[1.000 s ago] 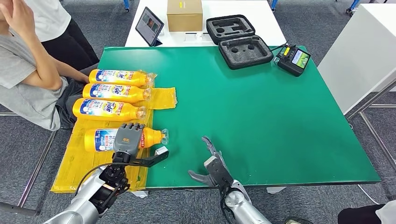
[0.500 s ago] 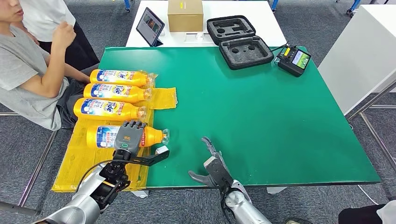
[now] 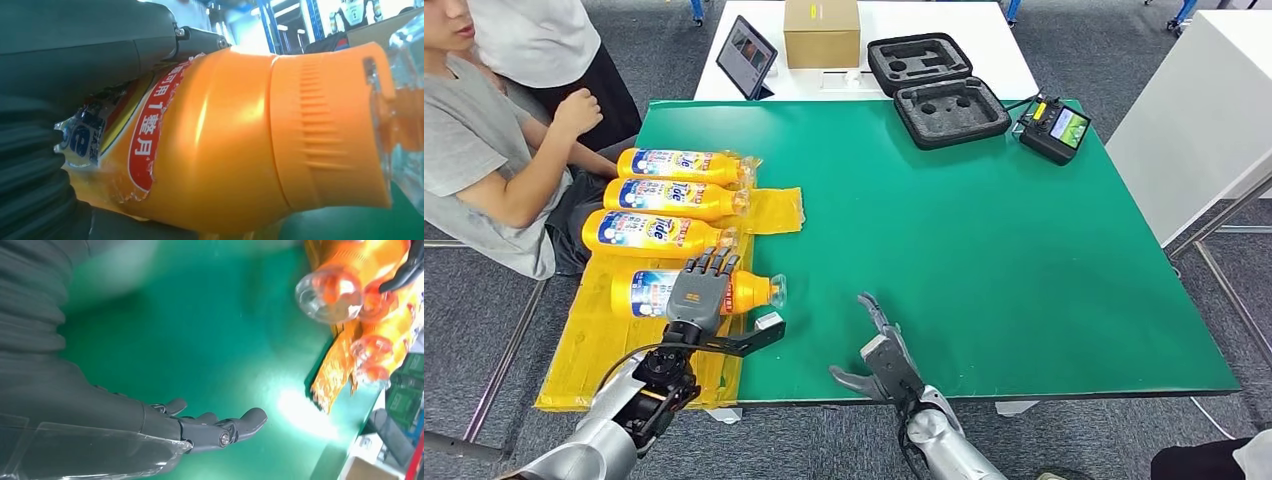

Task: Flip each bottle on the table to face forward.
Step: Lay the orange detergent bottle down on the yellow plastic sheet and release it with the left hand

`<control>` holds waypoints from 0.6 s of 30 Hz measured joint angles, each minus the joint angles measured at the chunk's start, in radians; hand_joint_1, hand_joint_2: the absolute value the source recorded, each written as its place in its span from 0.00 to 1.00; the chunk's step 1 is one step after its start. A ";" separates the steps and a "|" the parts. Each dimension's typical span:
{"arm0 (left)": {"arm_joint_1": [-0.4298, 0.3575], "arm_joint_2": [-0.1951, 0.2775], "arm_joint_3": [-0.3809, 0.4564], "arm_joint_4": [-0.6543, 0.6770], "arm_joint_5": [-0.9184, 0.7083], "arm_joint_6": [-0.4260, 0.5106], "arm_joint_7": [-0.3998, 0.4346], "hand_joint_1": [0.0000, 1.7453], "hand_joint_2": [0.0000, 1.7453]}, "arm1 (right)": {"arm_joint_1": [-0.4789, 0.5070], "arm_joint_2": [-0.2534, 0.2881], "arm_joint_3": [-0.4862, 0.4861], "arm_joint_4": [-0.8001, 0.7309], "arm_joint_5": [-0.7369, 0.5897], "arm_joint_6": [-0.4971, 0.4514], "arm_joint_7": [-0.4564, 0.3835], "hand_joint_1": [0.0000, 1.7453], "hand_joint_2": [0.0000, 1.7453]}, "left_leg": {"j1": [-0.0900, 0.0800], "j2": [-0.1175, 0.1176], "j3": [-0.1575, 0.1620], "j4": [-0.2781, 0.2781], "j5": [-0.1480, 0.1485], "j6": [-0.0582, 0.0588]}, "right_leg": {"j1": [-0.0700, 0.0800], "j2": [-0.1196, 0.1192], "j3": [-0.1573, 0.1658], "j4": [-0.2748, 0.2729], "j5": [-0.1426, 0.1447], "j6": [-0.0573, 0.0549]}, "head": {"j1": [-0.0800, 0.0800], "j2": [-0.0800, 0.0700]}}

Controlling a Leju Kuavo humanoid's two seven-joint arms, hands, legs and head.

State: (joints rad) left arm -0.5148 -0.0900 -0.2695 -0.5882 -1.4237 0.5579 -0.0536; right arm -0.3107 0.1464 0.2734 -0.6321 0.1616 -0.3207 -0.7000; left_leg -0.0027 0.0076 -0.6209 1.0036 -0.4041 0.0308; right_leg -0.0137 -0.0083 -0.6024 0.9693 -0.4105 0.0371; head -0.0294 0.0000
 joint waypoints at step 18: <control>0.019 -0.020 0.032 0.000 0.059 0.014 -0.049 0.00 1.00 | 0.001 -0.005 -0.016 0.000 -0.008 0.016 0.000 0.00 1.00 | 0.000 0.000 0.000 0.000 0.000 0.000 | 0.000 0.000 0.000 0.000 0.000 0.000 | 0.000 0.000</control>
State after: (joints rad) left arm -0.4957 -0.1096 -0.2374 -0.5883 -1.3649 0.5724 -0.1021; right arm -0.3094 0.1411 0.2575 -0.6320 0.1540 -0.3052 -0.7000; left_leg -0.0029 0.0076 -0.6210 1.0036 -0.4043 0.0309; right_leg -0.0138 -0.0085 -0.6025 0.9693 -0.4105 0.0372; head -0.0293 0.0000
